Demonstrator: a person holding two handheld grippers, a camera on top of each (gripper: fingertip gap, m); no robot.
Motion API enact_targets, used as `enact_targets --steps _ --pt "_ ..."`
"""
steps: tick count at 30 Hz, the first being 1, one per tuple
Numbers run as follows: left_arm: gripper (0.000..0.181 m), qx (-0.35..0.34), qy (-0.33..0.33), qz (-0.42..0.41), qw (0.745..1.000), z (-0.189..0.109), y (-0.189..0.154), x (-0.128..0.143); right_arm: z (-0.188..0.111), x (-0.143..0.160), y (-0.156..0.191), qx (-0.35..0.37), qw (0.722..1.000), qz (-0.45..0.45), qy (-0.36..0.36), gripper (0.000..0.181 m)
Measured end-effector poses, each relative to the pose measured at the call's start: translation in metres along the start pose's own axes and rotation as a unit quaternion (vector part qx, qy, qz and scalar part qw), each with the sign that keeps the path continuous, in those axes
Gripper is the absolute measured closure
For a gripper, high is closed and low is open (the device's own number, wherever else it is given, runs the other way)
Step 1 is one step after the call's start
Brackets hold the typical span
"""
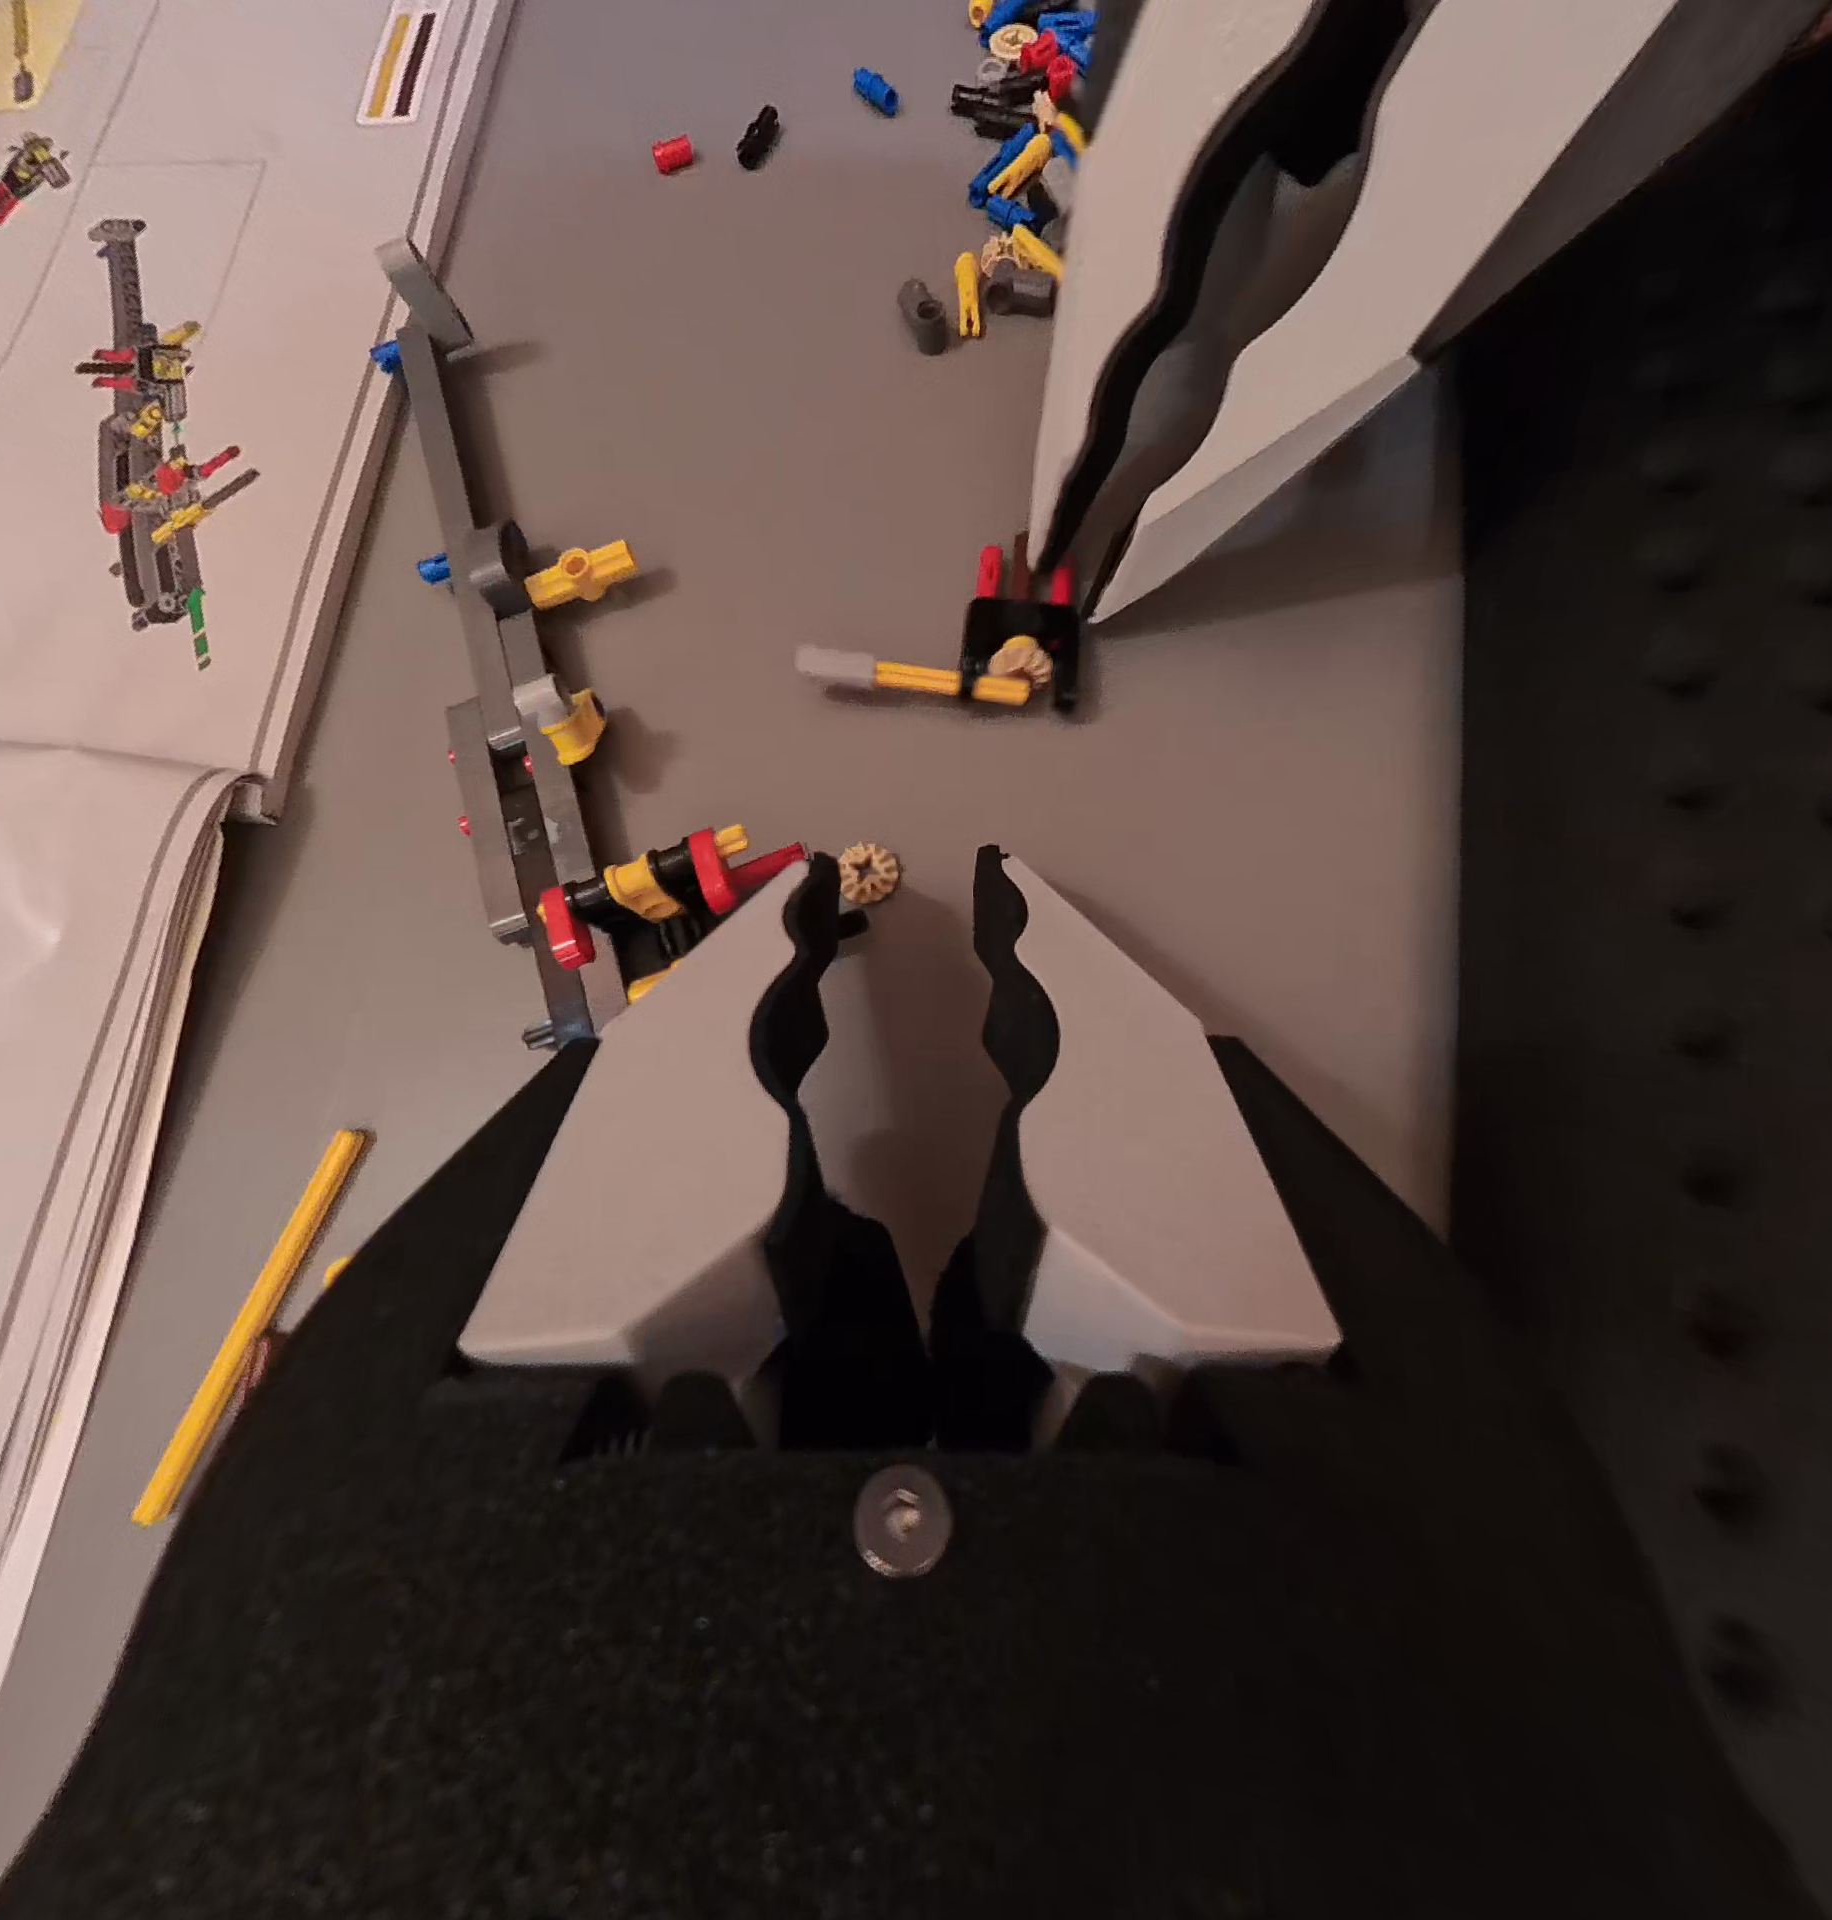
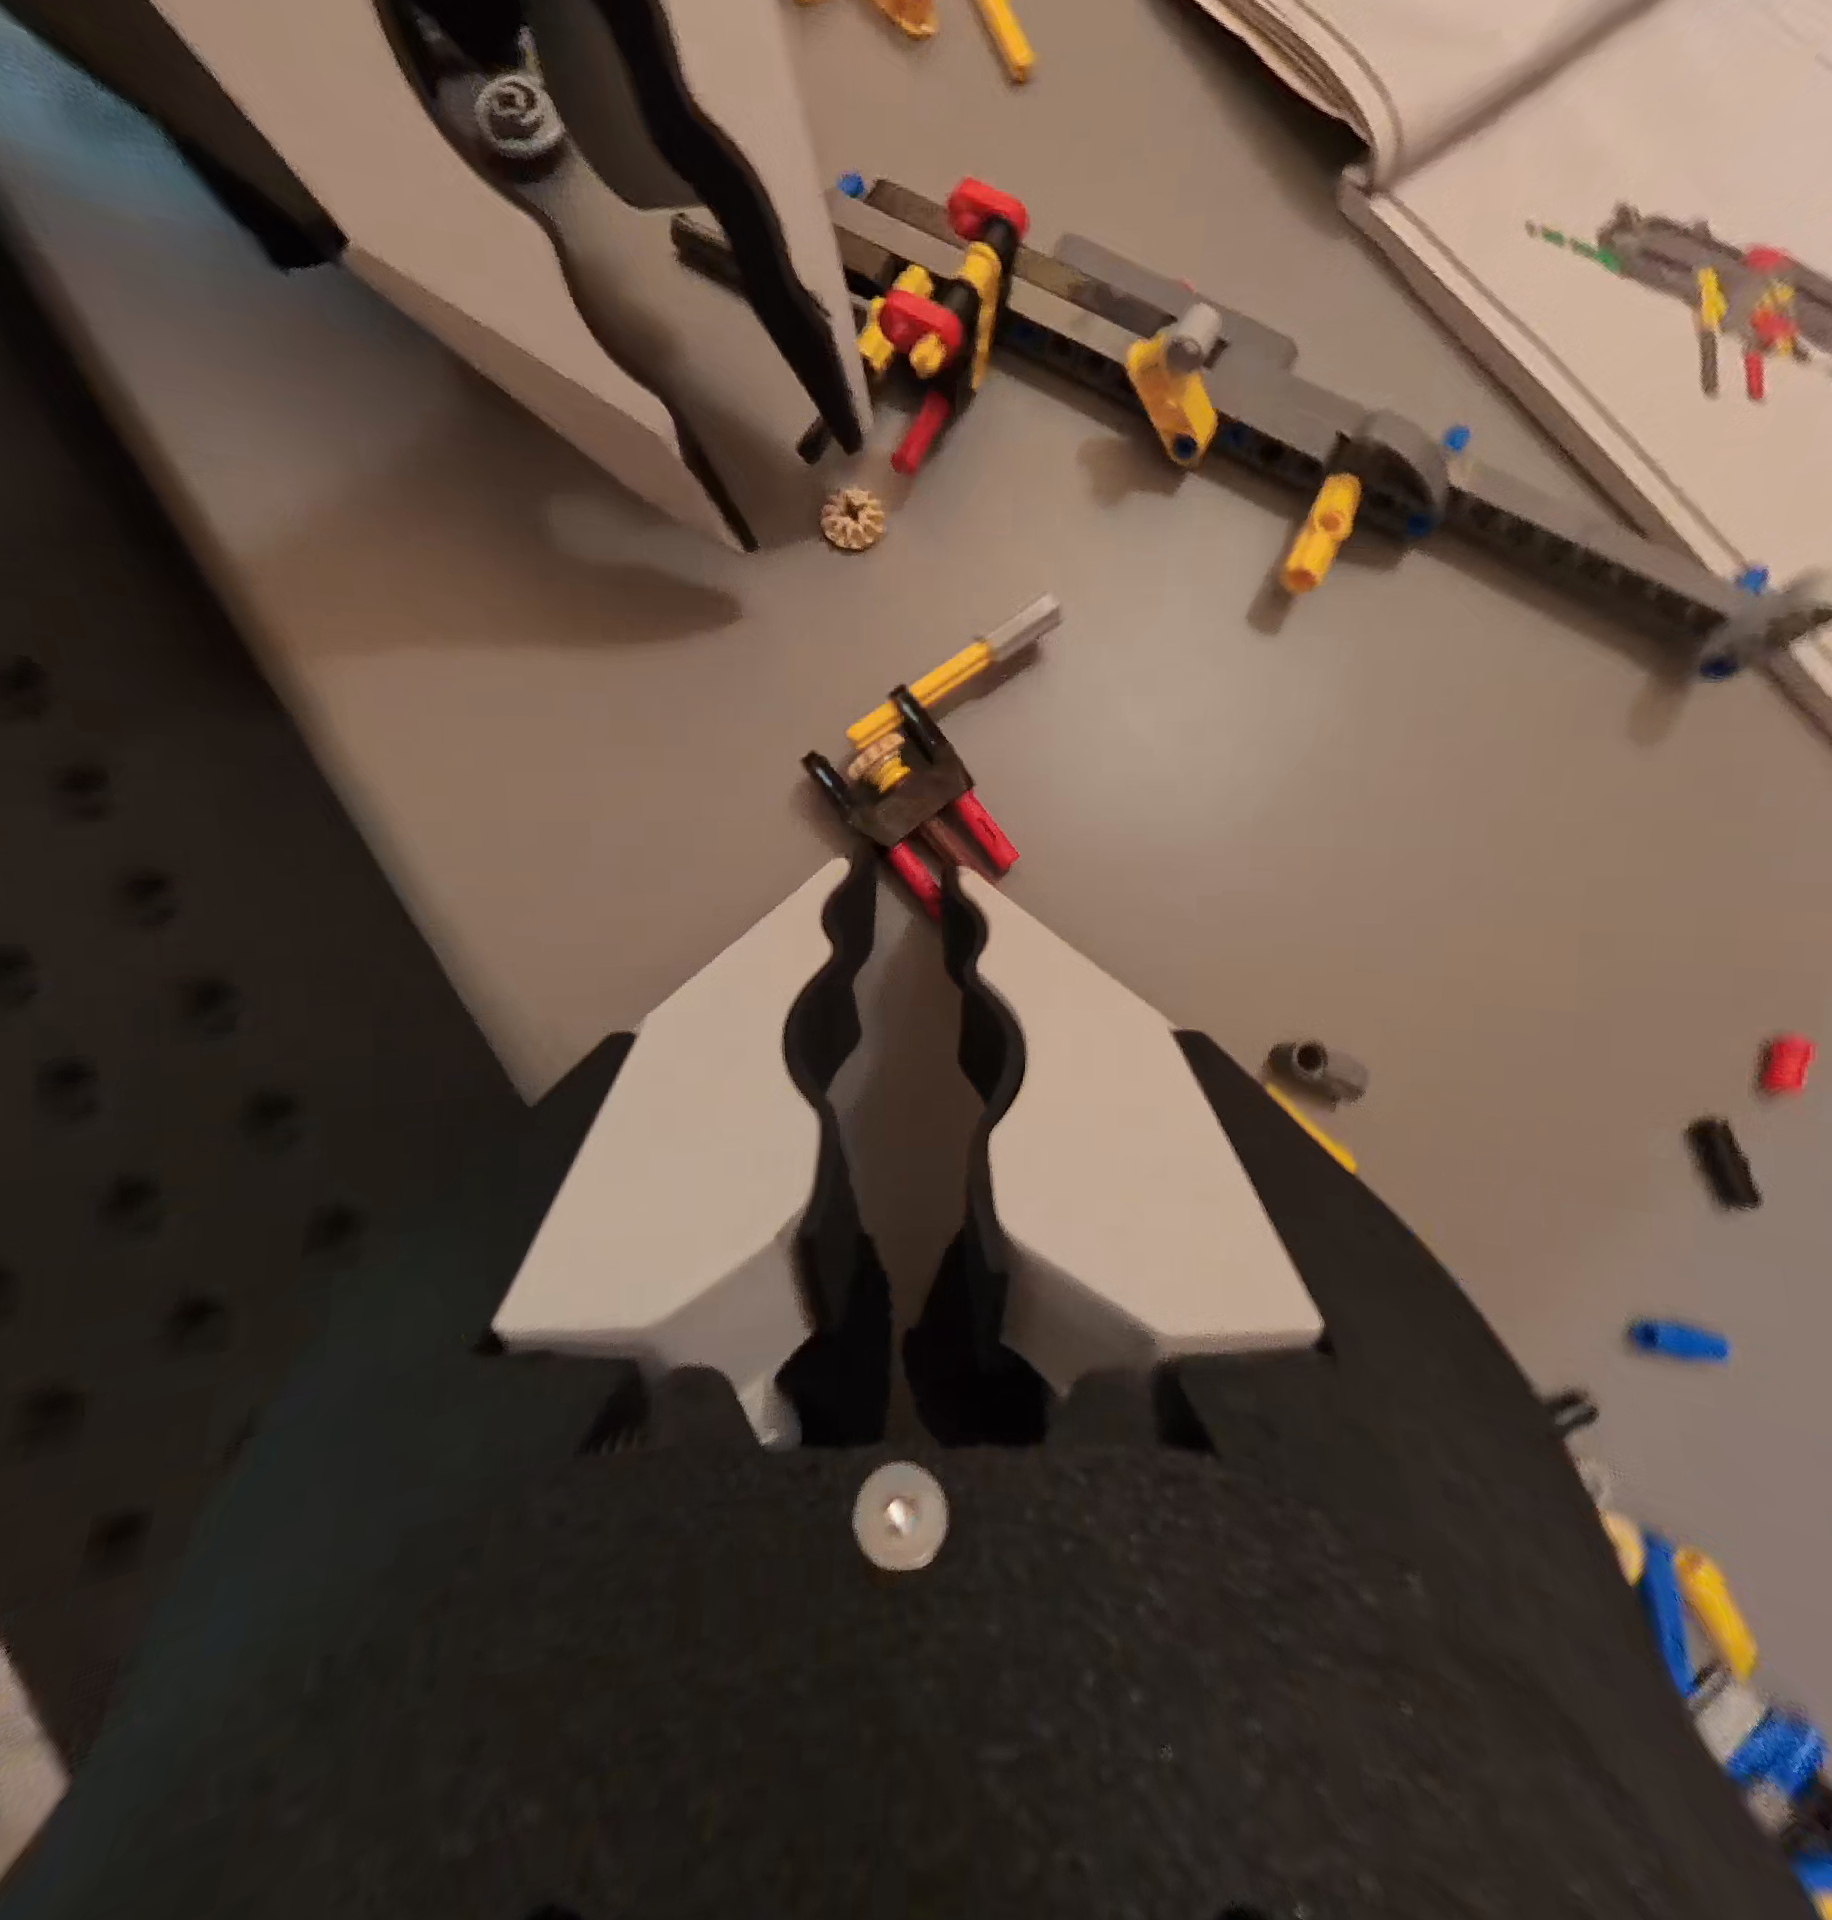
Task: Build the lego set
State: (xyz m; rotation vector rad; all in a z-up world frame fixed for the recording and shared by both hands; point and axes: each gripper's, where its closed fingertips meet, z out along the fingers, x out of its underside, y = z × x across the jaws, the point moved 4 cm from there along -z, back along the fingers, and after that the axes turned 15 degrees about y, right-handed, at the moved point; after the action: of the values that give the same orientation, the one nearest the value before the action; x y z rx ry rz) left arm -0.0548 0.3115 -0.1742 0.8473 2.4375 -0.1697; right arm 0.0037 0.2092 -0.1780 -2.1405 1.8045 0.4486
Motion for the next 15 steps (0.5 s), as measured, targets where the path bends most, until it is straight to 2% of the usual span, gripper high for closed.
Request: enact_targets --steps 3,6,9,11,12,13,15 --pt "0.158 -0.002 -0.018 0.003 1.0 -0.005 0.001 -0.002 0.002 -0.006 -0.004 -0.026 0.999 -0.036 -0.004 0.16" --pt "0.158 0.031 -0.031 -0.002 0.999 -0.009 -0.004 0.001 -0.007 -0.005 0.001 -0.062 0.998 -0.004 0.007 0.155" --pt "0.155 0.065 -0.045 0.002 0.997 -0.011 -0.011 -0.008 -0.017 -0.006 0.018 -0.057 0.998 0.015 -0.011 0.152" --pt "0.149 0.095 -0.048 0.003 0.994 -0.008 -0.016 -0.018 -0.016 -0.009 0.025 -0.048 0.998 0.038 -0.024 0.151" --pt "0.145 0.1 -0.04 0.004 0.994 -0.005 -0.017 -0.022 -0.012 -0.009 0.026 -0.045 0.998 0.045 -0.015 0.143" --pt "0.139 0.101 -0.032 0.008 0.994 -0.001 -0.018 -0.025 -0.007 -0.009 0.025 -0.041 0.998 0.052 -0.004 0.137" --pt "0.131 0.089 -0.022 0.02 0.996 0.004 -0.015 -0.031 0.0 -0.008 0.022 -0.04 0.997 0.059 0.004 0.136"
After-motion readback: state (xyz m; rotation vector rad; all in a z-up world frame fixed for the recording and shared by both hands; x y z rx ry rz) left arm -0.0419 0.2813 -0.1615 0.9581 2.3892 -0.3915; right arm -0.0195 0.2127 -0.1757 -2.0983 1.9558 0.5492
